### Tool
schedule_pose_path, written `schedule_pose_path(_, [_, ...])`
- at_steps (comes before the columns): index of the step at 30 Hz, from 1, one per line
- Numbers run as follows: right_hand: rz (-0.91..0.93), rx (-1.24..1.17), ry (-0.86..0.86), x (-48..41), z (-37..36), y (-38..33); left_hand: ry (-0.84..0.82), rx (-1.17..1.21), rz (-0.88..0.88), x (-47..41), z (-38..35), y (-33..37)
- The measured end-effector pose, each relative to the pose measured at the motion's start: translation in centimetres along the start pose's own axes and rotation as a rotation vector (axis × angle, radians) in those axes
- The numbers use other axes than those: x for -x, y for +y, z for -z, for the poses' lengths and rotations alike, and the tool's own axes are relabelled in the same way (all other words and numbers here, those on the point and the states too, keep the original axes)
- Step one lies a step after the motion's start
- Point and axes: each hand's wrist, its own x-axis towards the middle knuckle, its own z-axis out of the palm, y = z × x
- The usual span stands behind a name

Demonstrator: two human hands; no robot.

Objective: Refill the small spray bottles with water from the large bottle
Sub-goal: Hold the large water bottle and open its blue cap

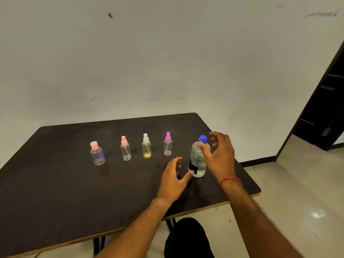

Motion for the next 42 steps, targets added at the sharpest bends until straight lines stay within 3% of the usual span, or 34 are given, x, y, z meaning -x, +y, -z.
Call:
schedule_pose_path(13, [-0.009,0.087,-0.115,-3.1,-0.5,0.6,-0.061,-0.025,-0.005,-3.2,-4.6,1.0])
schedule_pose_path(21, [-0.032,0.054,-0.332,-3.8,0.6,0.3,-0.048,-0.014,-0.05,-3.3,-4.4,0.9])
schedule_pose_path(27, [-0.032,0.134,-0.182,-4.1,0.4,-0.4,-0.066,-0.021,-0.04,-3.2,-4.3,1.1])
schedule_pose_path(37, [-0.073,-0.004,-0.312,-3.6,0.8,-0.3,-0.069,-0.003,-0.045,-3.2,-4.4,0.9])
schedule_pose_path(42, [-0.086,0.094,-0.218,-3.2,0.1,-0.7,-0.072,0.001,-0.045,-3.2,-4.2,1.0])
